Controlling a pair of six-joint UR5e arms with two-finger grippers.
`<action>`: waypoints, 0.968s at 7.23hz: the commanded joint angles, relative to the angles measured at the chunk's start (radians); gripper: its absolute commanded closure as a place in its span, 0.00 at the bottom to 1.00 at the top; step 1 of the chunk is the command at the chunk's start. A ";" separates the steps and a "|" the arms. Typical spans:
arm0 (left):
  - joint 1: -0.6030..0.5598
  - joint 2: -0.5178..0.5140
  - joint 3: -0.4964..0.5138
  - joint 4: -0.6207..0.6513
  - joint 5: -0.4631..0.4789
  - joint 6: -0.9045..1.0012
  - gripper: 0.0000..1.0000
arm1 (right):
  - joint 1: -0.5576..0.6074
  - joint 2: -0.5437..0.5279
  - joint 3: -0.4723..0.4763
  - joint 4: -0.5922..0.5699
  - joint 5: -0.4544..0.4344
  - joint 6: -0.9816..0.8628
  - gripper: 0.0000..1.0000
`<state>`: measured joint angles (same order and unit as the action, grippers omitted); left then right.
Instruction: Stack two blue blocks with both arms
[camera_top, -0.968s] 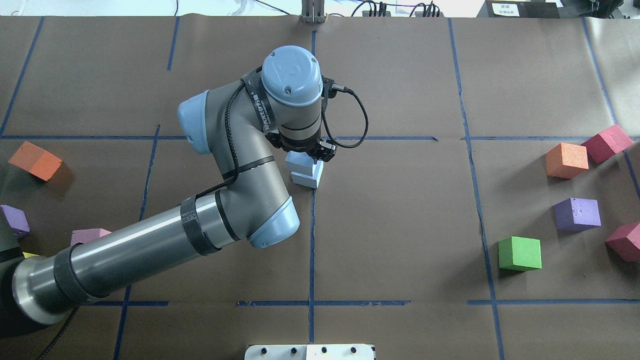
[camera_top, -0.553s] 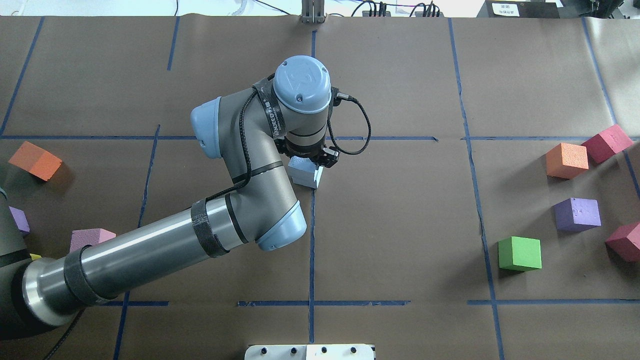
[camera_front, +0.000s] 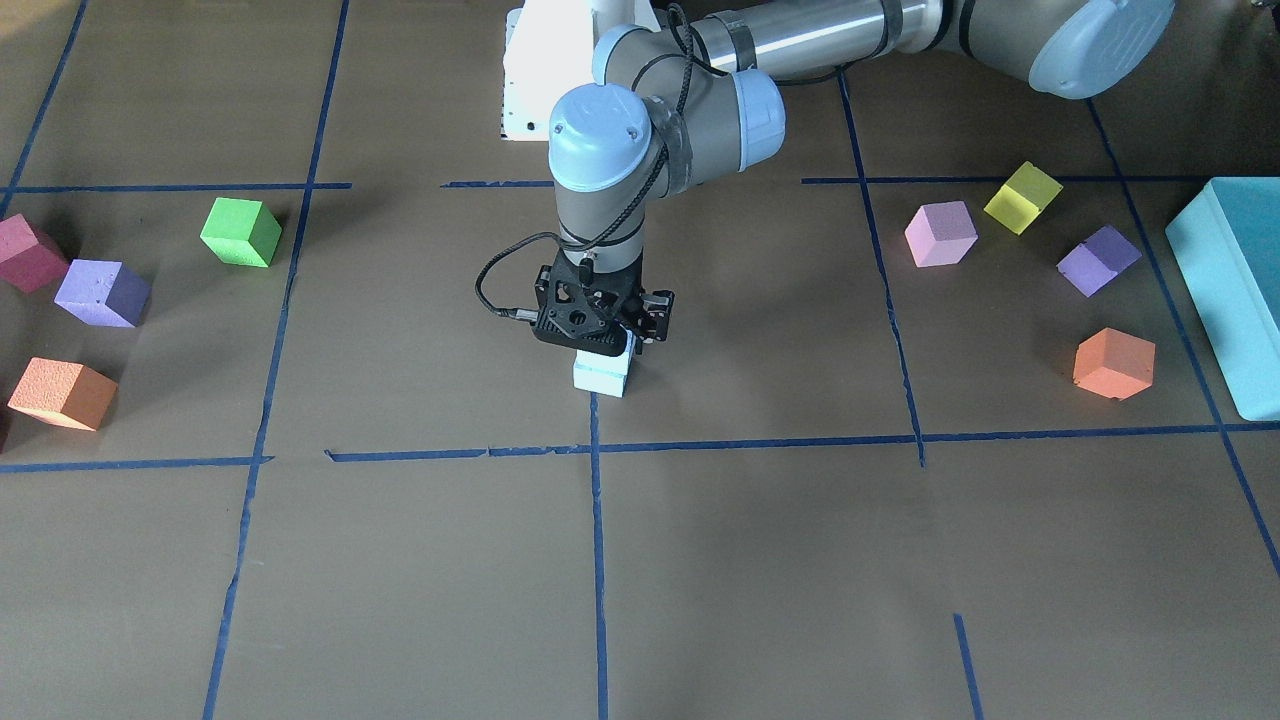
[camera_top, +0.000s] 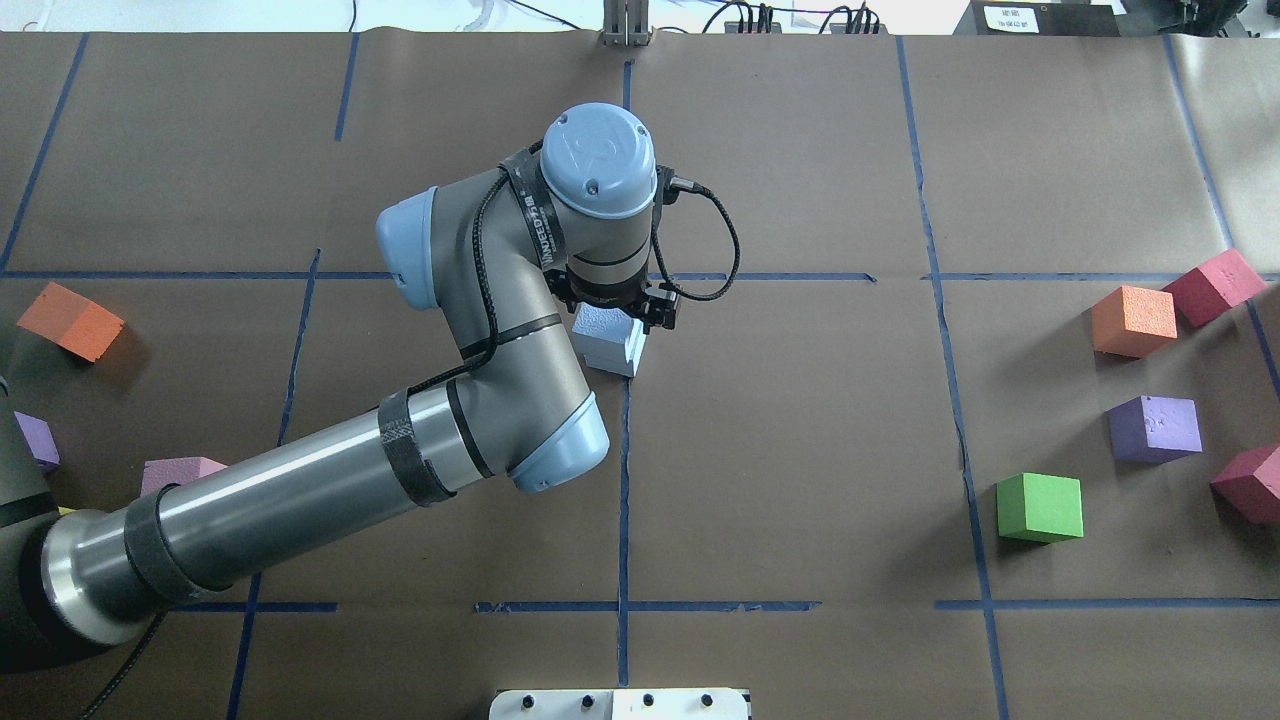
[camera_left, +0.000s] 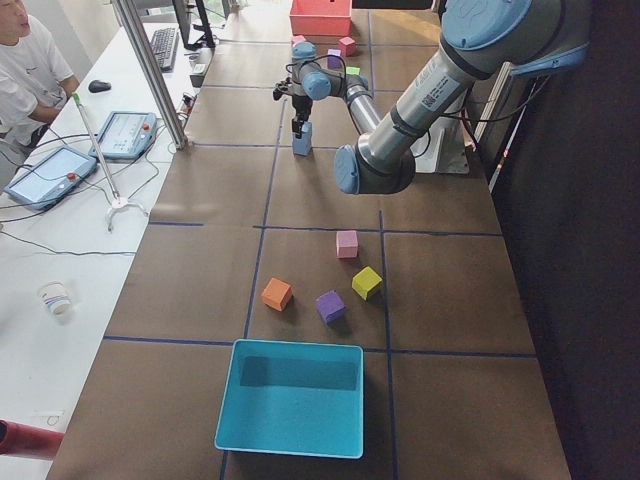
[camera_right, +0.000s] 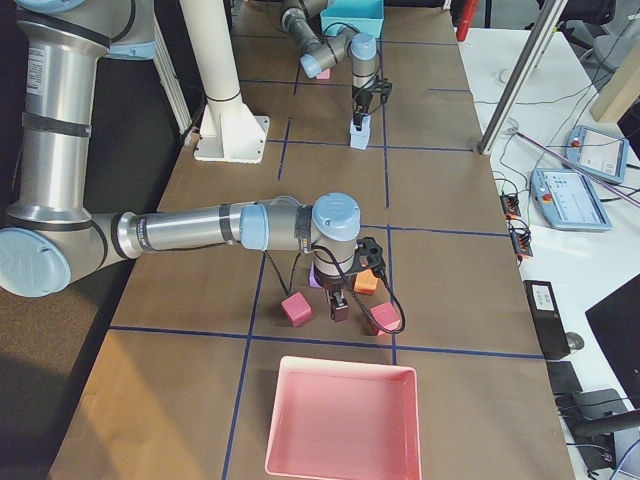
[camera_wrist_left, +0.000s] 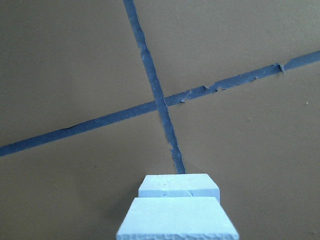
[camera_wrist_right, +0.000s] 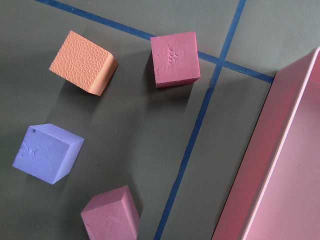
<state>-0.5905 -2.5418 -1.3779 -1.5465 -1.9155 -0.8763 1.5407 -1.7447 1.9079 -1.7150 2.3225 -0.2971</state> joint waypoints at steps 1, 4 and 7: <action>-0.136 0.009 -0.044 0.011 -0.214 0.017 0.00 | -0.001 0.002 -0.001 0.000 0.000 0.003 0.01; -0.356 0.302 -0.249 0.136 -0.243 0.504 0.00 | -0.001 0.004 -0.006 -0.002 0.000 0.006 0.01; -0.726 0.709 -0.267 0.091 -0.394 0.914 0.00 | -0.002 0.002 -0.033 -0.002 0.002 0.007 0.00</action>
<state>-1.1608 -1.9958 -1.6430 -1.4419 -2.2223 -0.0746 1.5396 -1.7424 1.8871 -1.7165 2.3238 -0.2914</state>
